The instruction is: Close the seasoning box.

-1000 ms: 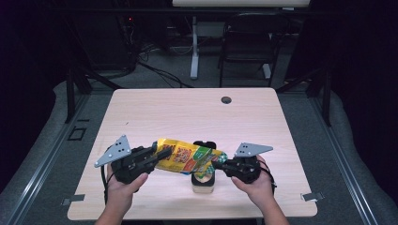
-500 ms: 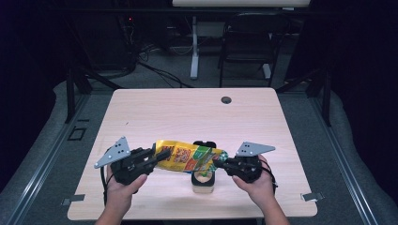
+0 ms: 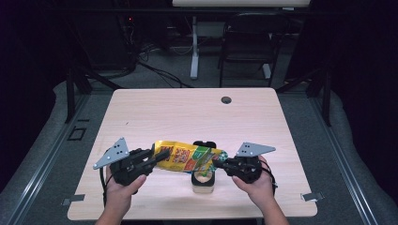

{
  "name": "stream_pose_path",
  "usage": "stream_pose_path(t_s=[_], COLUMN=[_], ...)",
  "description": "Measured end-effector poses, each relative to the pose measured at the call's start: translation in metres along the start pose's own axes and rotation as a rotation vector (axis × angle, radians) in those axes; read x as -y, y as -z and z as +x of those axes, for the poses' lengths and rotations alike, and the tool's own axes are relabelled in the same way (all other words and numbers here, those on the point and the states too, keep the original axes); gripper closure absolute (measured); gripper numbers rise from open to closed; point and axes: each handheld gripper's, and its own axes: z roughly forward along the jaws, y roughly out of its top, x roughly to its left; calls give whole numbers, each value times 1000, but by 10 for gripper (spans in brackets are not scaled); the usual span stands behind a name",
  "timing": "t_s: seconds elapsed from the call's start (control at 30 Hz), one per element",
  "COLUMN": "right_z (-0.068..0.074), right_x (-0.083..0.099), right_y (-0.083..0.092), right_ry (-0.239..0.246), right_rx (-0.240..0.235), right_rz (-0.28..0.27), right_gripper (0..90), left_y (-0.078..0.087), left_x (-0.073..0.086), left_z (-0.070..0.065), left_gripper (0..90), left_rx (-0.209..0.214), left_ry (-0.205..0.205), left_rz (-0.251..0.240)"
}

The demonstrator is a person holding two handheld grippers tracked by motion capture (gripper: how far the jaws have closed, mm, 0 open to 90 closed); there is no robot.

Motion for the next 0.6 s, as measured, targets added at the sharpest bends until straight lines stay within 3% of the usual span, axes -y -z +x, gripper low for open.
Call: stream_pose_path(t_s=[0.6], right_z=[1], right_x=[1], right_y=[-2], right_ry=[-5], right_rx=[-15], right_rz=[-12], right_gripper=[854], left_y=[4], left_x=[4], left_z=[2], left_gripper=[764], left_rx=[-2], left_ry=[1], left_rz=[-2])
